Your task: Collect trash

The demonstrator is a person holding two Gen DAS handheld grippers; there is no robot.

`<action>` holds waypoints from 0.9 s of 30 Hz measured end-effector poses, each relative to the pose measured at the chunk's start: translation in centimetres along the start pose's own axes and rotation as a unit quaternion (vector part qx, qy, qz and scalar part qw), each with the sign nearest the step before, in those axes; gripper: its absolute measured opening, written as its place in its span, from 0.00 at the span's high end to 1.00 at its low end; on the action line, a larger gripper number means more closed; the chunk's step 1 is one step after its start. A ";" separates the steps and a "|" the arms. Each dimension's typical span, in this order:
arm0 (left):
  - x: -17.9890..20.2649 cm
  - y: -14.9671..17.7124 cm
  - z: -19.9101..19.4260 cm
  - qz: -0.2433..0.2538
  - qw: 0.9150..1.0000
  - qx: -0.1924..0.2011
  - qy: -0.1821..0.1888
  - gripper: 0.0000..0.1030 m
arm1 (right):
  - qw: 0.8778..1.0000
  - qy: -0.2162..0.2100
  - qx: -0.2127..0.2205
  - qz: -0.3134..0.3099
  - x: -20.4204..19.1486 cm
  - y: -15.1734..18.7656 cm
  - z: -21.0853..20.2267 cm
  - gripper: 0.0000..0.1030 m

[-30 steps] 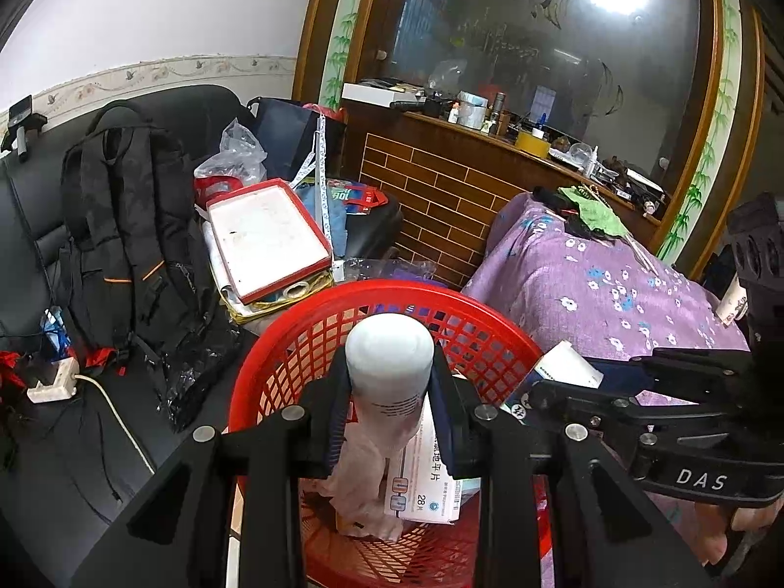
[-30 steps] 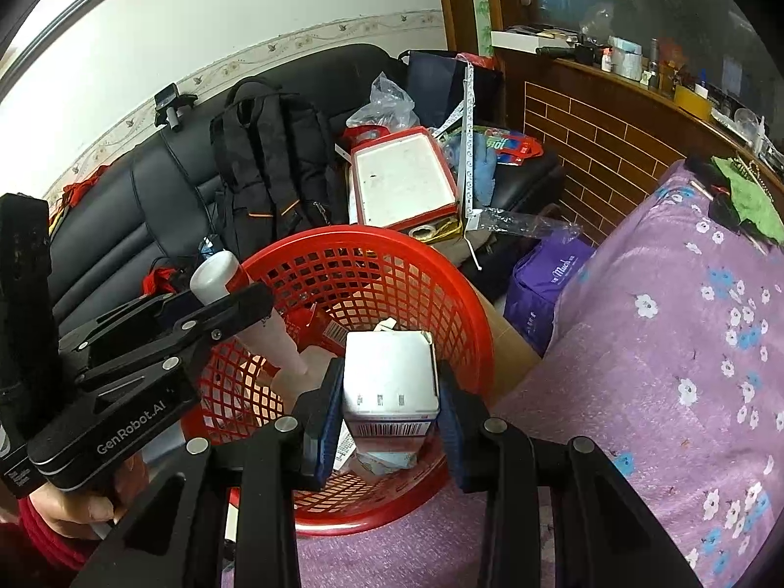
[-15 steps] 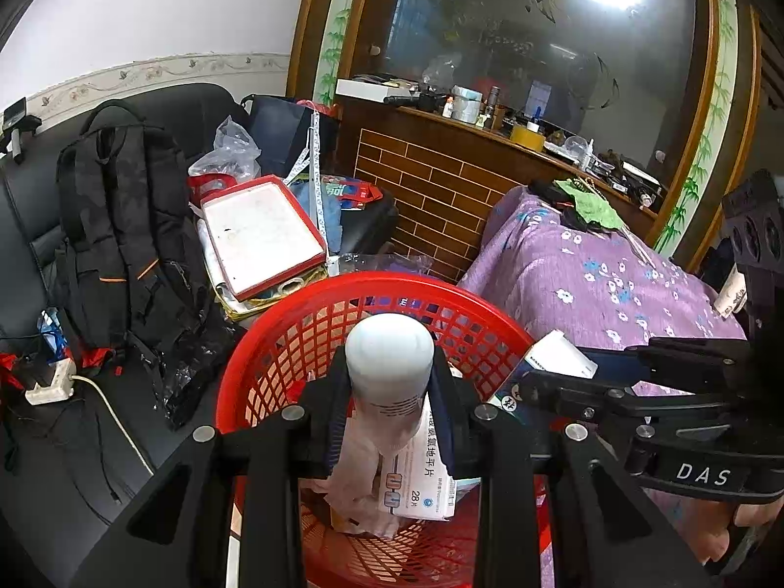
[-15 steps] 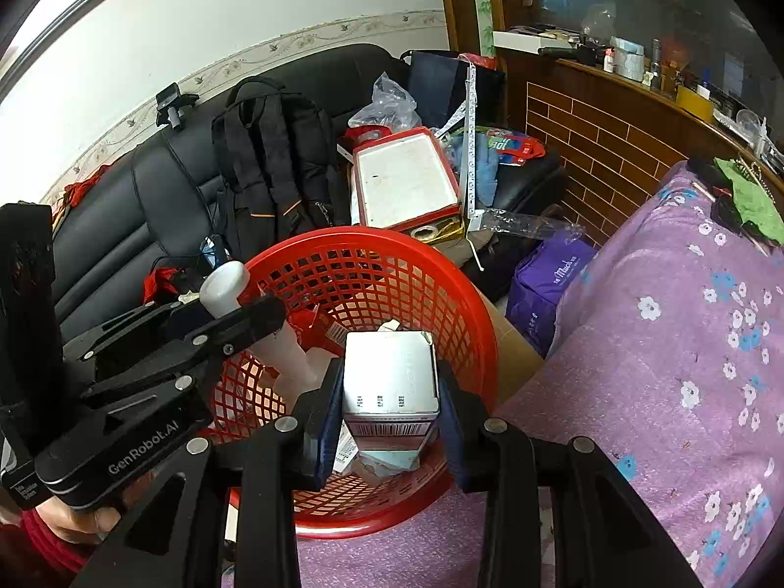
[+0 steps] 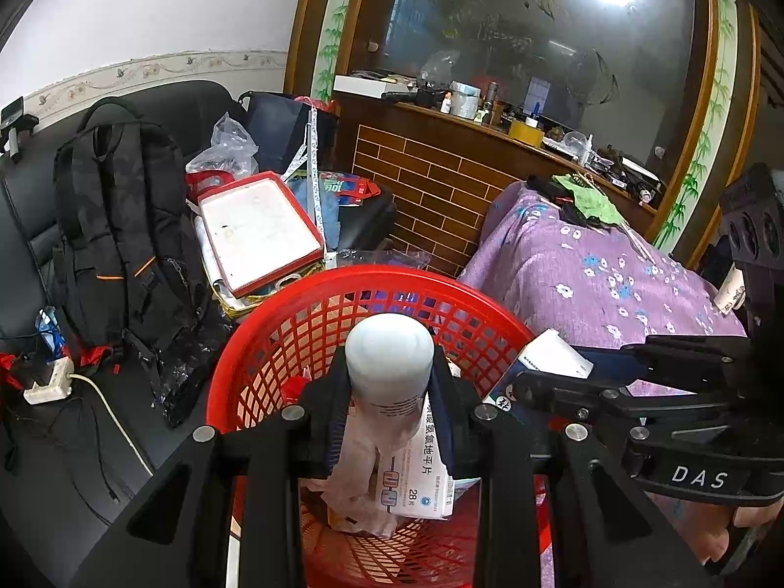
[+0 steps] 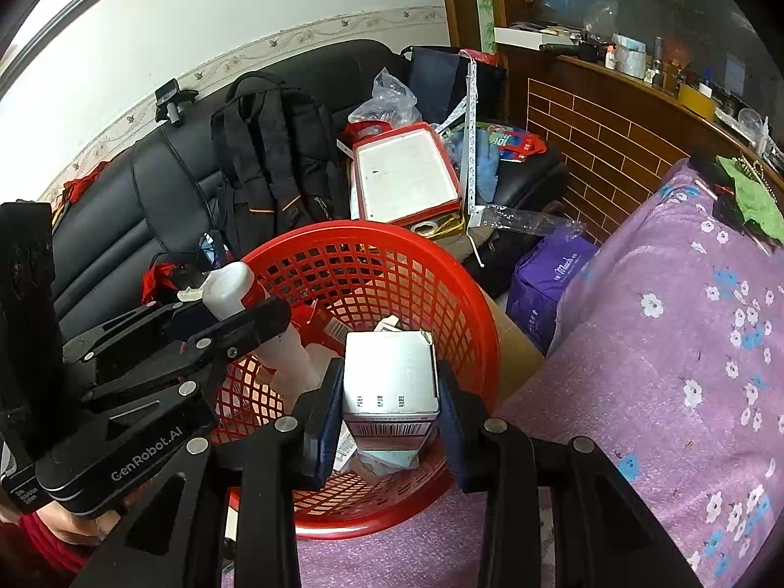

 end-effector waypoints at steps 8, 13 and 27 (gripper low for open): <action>0.0 0.7 0.8 -0.003 1.000 -0.007 -0.002 0.72 | 1.000 -0.002 -0.007 0.002 0.0 0.0 0.6 0.62; -0.4 0.5 0.6 -0.009 1.000 -0.001 -0.002 0.54 | 1.000 -0.001 -0.005 0.002 0.1 -0.1 0.5 0.48; -0.6 -0.9 -3.6 -0.019 0.995 0.077 -0.057 0.15 | 0.997 0.061 0.050 -0.006 0.5 0.0 -4.1 0.20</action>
Point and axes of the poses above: each gripper's, at about its wrist camera, not at the fingertips, and z roughly the way its jaws point, x to its right, y to its underside, the point moved 1 cm from there along z, roughly the way its jaws point, and after that the axes turned 4 degrees about -y, right-handed, at the moved point
